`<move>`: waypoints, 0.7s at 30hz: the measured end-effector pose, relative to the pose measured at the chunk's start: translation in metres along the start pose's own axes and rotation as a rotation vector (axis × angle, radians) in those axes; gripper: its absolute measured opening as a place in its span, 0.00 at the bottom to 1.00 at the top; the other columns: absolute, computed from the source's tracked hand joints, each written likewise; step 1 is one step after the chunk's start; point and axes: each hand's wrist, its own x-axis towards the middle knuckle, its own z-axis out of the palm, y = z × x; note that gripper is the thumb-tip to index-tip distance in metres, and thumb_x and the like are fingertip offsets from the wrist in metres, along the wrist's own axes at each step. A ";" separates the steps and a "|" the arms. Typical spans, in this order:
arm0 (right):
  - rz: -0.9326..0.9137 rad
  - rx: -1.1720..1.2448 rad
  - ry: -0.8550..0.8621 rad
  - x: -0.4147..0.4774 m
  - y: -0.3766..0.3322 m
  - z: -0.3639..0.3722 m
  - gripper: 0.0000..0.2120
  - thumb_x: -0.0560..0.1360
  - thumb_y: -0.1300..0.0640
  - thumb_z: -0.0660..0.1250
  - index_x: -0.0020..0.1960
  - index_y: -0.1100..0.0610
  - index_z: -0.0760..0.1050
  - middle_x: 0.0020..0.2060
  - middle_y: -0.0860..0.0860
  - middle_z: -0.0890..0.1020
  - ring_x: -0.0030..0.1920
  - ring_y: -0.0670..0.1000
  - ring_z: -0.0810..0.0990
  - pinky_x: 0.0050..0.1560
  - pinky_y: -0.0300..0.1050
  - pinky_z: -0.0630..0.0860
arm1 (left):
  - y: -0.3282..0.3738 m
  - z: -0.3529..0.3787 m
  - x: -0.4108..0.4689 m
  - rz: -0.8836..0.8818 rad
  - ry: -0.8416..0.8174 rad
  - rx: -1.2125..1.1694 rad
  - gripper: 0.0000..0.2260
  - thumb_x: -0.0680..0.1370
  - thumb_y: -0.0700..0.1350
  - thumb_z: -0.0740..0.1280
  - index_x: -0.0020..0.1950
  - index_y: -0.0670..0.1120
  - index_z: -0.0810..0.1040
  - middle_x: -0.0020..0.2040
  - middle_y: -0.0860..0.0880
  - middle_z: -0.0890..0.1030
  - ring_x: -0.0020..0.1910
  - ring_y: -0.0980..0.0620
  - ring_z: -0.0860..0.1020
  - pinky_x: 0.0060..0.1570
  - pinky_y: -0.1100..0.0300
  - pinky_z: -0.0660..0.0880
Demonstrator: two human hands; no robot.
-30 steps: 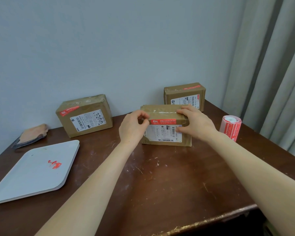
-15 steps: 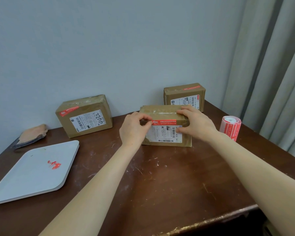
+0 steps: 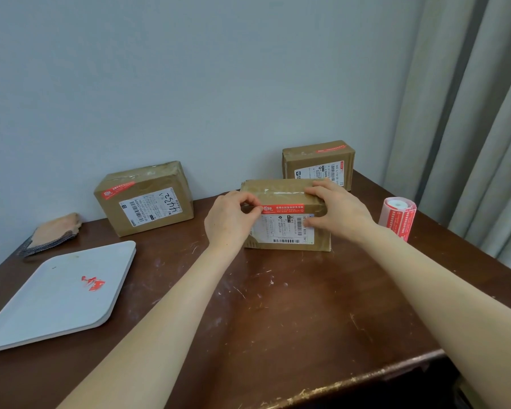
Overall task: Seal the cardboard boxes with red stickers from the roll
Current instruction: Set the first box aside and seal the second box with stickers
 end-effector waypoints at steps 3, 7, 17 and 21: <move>0.000 -0.002 -0.002 0.000 0.000 0.000 0.34 0.70 0.48 0.73 0.73 0.49 0.65 0.73 0.45 0.63 0.71 0.47 0.64 0.65 0.49 0.68 | 0.000 -0.001 0.000 -0.009 -0.006 0.005 0.05 0.74 0.50 0.69 0.38 0.57 0.78 0.45 0.58 0.81 0.49 0.56 0.76 0.41 0.57 0.75; -0.001 -0.001 0.002 0.000 0.000 0.000 0.34 0.70 0.48 0.73 0.73 0.50 0.65 0.73 0.45 0.63 0.72 0.47 0.64 0.66 0.50 0.68 | 0.001 -0.002 0.000 -0.009 -0.019 0.012 0.04 0.74 0.51 0.69 0.39 0.58 0.78 0.46 0.58 0.80 0.50 0.56 0.76 0.41 0.56 0.75; 0.005 -0.005 -0.007 0.000 -0.001 -0.001 0.34 0.71 0.48 0.73 0.73 0.49 0.65 0.73 0.45 0.63 0.72 0.48 0.63 0.66 0.50 0.68 | 0.006 -0.008 0.004 -0.002 -0.092 0.071 0.06 0.75 0.50 0.67 0.38 0.57 0.77 0.44 0.59 0.76 0.48 0.57 0.74 0.37 0.60 0.68; 0.004 -0.005 -0.006 -0.001 -0.001 -0.001 0.34 0.70 0.48 0.73 0.73 0.49 0.65 0.73 0.45 0.63 0.72 0.47 0.63 0.66 0.50 0.68 | 0.008 -0.010 0.006 -0.014 -0.126 0.083 0.06 0.75 0.51 0.67 0.38 0.57 0.77 0.45 0.60 0.78 0.44 0.58 0.75 0.34 0.61 0.68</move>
